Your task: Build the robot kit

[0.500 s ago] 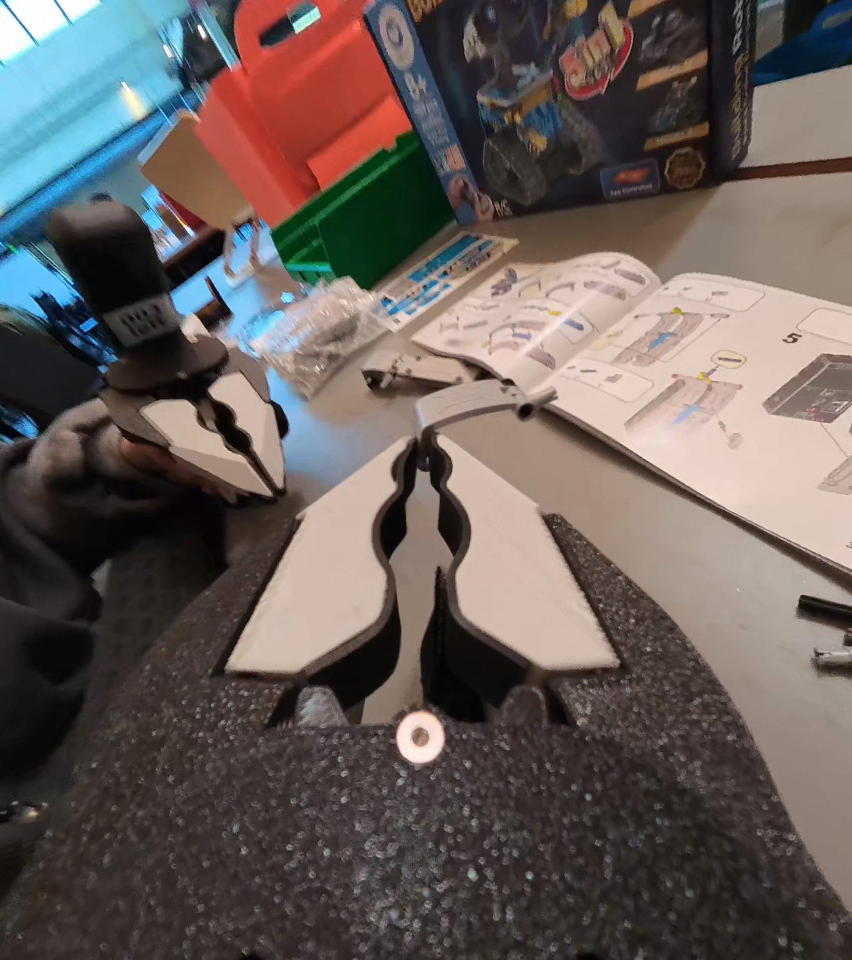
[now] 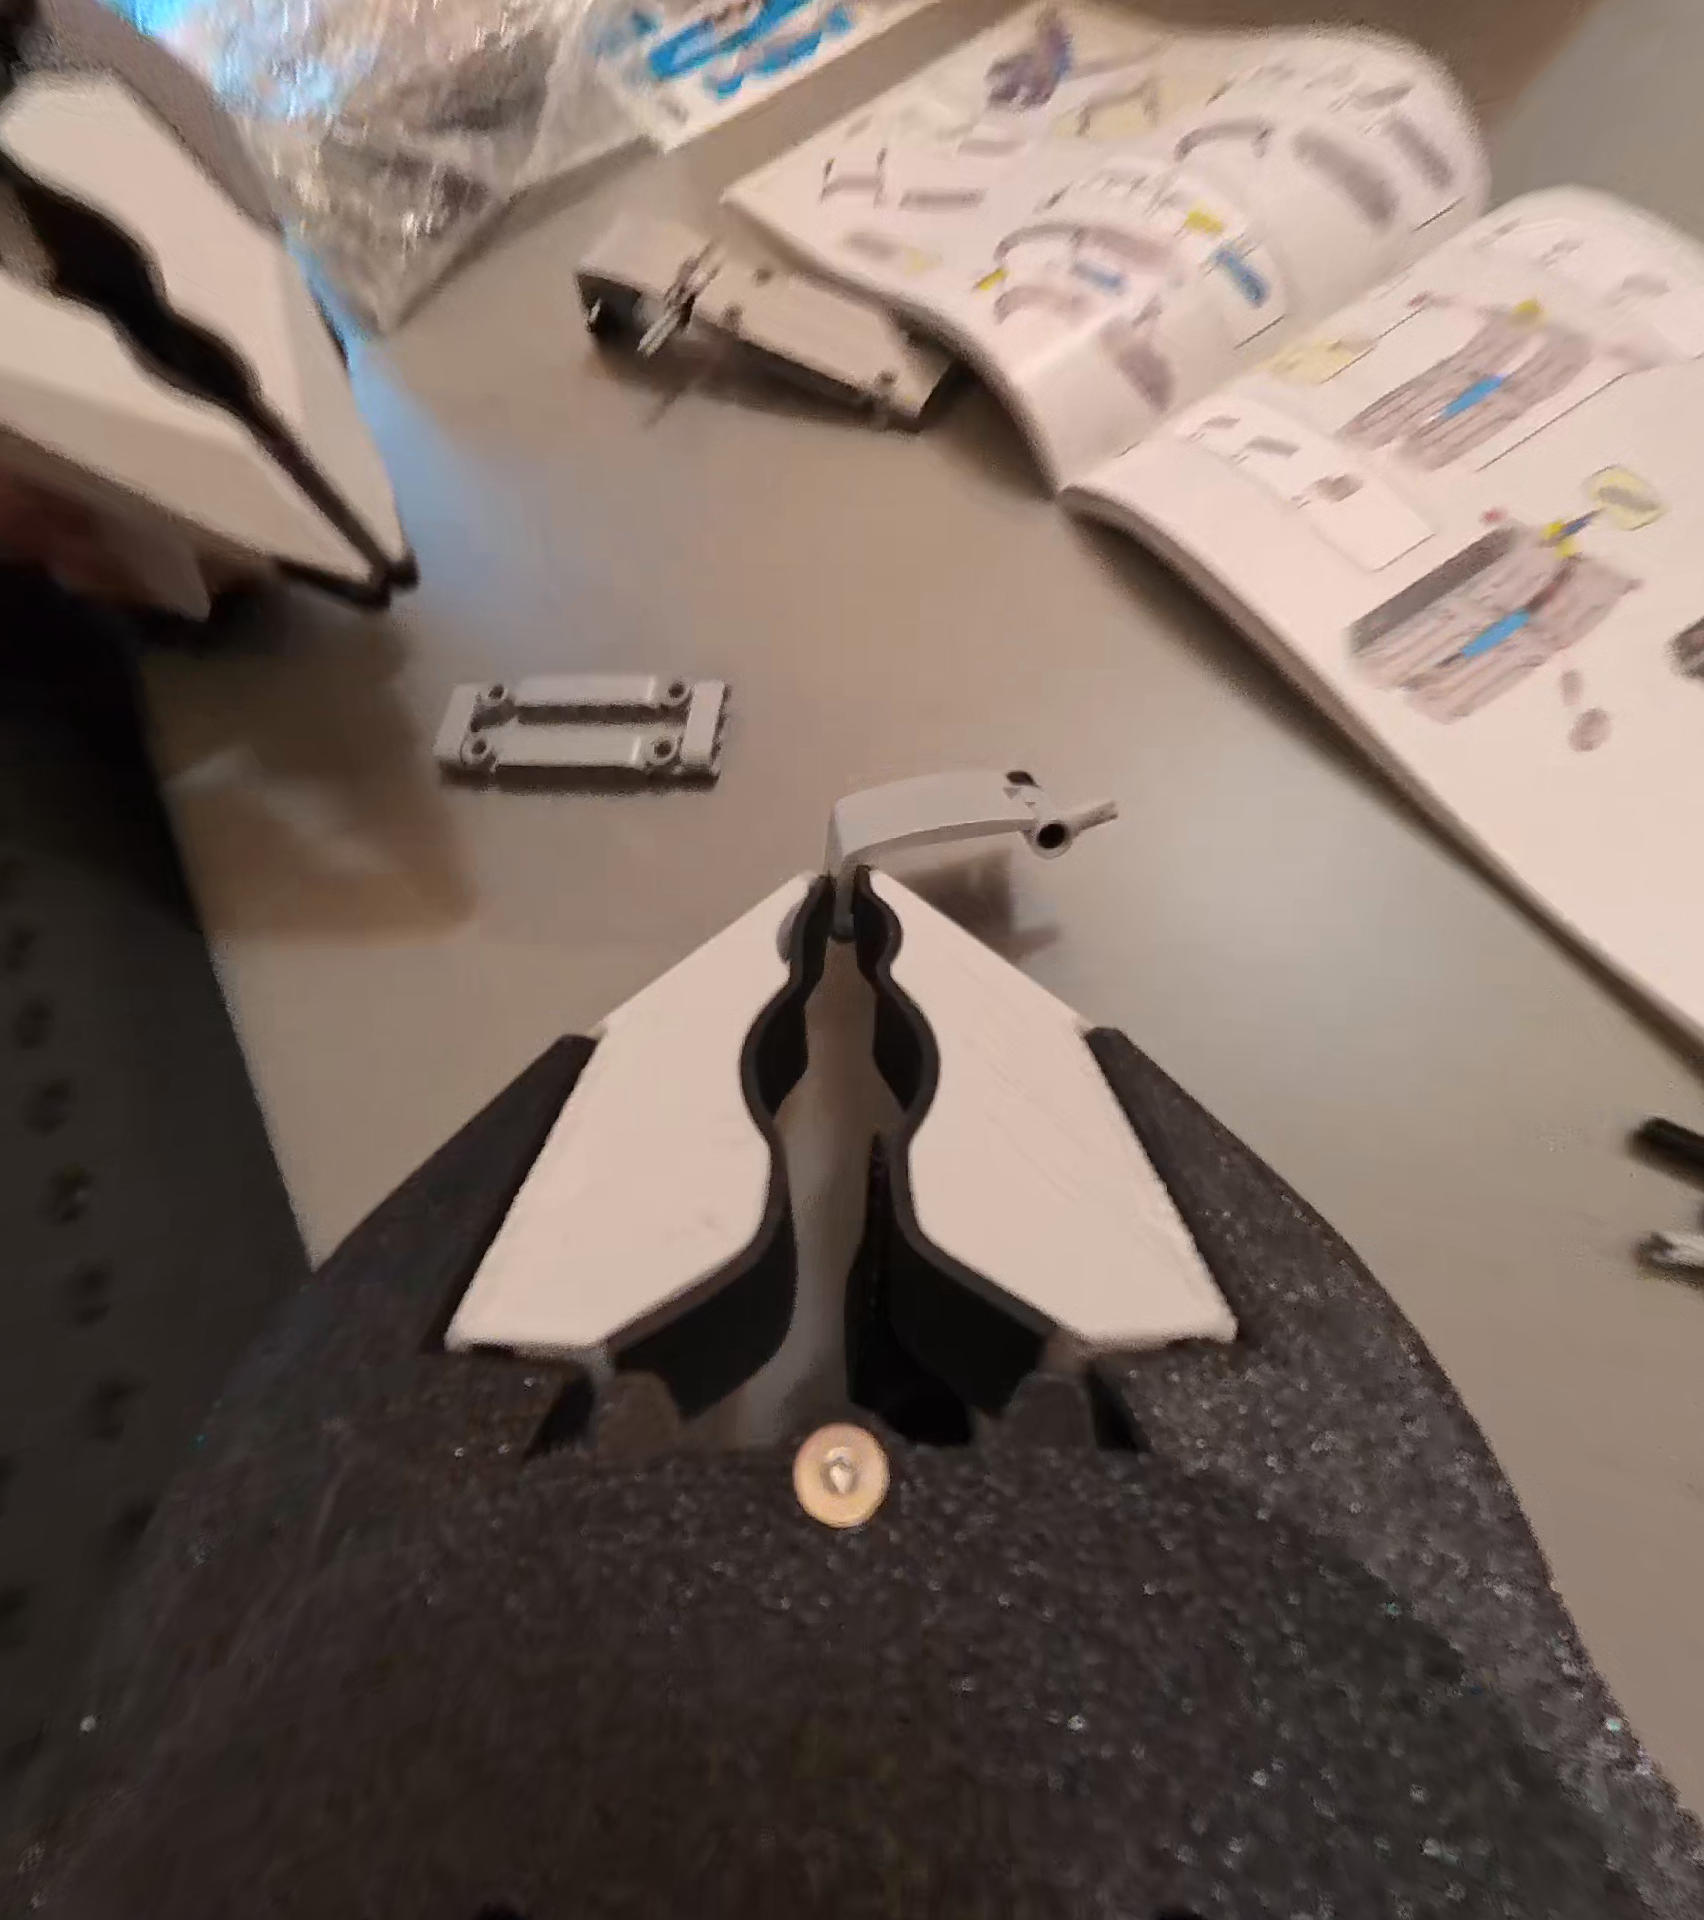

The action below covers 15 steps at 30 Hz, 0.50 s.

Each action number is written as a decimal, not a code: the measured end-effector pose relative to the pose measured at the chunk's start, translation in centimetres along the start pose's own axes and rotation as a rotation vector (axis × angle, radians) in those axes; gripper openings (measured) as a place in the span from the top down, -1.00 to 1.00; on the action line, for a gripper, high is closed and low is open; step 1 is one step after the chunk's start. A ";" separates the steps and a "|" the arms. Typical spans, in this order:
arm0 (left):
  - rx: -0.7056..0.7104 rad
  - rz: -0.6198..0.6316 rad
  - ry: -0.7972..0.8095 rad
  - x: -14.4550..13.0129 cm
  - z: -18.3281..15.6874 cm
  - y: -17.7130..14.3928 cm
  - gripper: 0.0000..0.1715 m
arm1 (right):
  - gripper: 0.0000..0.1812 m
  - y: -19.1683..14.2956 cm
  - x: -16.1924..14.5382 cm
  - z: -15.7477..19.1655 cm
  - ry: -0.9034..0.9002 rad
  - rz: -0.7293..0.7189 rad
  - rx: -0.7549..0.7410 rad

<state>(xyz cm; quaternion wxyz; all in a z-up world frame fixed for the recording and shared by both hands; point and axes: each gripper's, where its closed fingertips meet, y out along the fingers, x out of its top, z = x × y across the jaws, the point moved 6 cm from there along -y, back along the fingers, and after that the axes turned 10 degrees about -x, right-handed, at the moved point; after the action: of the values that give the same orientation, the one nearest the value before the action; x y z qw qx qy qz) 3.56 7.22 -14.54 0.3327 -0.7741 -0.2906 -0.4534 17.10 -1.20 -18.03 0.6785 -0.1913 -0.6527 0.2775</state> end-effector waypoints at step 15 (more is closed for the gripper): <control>0.228 -0.078 0.100 1.4 0.0 -2.6 0.94 | 0.64 -0.3 0.8 -0.5 0.006 -0.038 -0.090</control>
<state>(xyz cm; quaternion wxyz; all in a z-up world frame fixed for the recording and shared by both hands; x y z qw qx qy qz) 2.14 8.99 -12.62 0.4150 -0.6957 -0.3530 -0.4681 17.64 -0.91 -17.25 0.6762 -0.2099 -0.6661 0.2343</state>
